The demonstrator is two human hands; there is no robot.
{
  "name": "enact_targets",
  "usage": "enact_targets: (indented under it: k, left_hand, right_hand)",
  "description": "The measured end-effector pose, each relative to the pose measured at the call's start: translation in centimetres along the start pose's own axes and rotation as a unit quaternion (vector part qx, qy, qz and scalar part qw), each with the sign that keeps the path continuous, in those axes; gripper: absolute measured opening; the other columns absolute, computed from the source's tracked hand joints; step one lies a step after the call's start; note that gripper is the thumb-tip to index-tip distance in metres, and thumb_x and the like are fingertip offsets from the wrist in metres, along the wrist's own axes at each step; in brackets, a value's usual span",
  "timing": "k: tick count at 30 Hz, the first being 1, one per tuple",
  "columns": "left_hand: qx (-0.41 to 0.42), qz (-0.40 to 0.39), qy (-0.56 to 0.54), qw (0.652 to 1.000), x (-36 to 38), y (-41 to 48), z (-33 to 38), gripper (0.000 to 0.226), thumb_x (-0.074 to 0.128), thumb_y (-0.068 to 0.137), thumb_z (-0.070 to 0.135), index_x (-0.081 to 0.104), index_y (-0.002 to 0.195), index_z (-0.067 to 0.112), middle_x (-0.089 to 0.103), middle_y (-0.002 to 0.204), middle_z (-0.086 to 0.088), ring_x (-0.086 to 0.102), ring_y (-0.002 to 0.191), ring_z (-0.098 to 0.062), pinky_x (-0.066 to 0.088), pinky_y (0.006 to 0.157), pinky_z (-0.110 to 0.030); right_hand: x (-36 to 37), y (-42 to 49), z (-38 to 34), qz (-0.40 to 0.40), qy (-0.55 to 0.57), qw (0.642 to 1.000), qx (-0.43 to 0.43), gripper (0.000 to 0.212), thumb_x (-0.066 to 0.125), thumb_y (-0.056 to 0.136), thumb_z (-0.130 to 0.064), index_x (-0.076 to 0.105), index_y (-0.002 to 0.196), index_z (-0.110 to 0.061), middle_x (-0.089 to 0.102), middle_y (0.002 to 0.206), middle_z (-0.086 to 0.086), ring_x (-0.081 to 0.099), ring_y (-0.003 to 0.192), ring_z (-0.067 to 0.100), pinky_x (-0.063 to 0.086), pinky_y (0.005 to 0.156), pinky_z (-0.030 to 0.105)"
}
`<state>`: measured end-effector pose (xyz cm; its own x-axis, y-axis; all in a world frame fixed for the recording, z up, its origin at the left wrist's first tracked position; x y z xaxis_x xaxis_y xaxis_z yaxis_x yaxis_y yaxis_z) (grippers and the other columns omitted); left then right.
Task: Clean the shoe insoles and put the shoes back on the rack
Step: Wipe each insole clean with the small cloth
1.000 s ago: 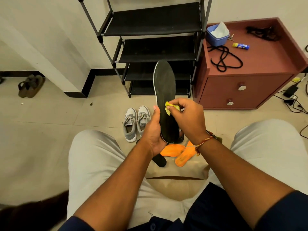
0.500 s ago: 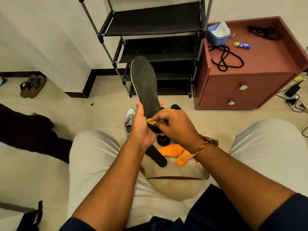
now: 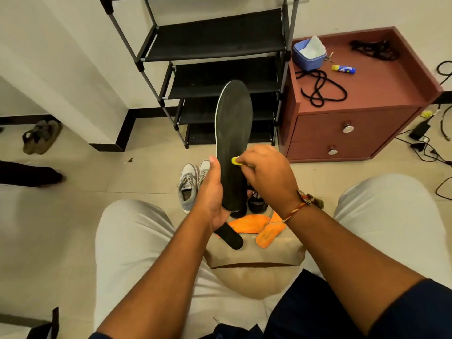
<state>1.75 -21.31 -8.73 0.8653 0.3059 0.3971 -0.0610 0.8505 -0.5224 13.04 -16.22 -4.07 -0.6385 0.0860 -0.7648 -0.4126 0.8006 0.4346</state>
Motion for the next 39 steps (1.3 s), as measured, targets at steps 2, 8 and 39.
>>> enact_targets:
  k: [2,8,39]
  left_hand:
    - [-0.019,-0.021,0.001,1.000,0.4,-0.1,-0.7,0.077,0.023,0.099,0.070,0.071,0.121,0.015,0.072,0.110,-0.014,0.069,0.088,-0.022,0.054,0.072,-0.036]
    - [-0.050,-0.087,0.005,0.995,1.4,-0.5,-1.5,0.077,0.022,0.100,0.067,0.064,0.127,0.009,0.066,0.114,-0.015,0.061,0.085,-0.020,0.047,0.070,-0.035]
    - [-0.042,-0.119,0.101,0.987,1.8,-1.5,-0.9,0.076,0.036,0.094,0.065,0.053,0.139,0.007,0.067,0.113,-0.020,0.064,0.084,-0.025,0.048,0.068,-0.039]
  right_hand:
    - [-0.7,0.6,1.3,0.038,-0.003,0.999,0.017,0.009,0.068,0.088,-0.013,0.075,0.094,-0.012,0.070,0.092,0.005,0.063,0.088,0.026,0.051,0.079,0.039]
    - [-2.8,0.9,4.7,0.127,0.070,0.984,0.102,0.012,0.068,0.091,-0.019,0.076,0.097,-0.014,0.072,0.094,0.001,0.065,0.088,0.017,0.055,0.079,0.038]
    - [-3.6,0.9,5.3,0.140,0.155,0.963,0.169,0.011,0.070,0.090,-0.021,0.077,0.097,-0.016,0.072,0.095,-0.005,0.065,0.090,0.006,0.054,0.080,0.028]
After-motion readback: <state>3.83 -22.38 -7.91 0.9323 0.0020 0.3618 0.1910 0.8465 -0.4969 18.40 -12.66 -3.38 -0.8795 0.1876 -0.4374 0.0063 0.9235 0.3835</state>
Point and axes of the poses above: each hand's wrist, its own y-axis towards the middle knuckle, its own x-axis out of the palm, z = x × y, the point moved 5 cm from there along y, towards the middle knuckle
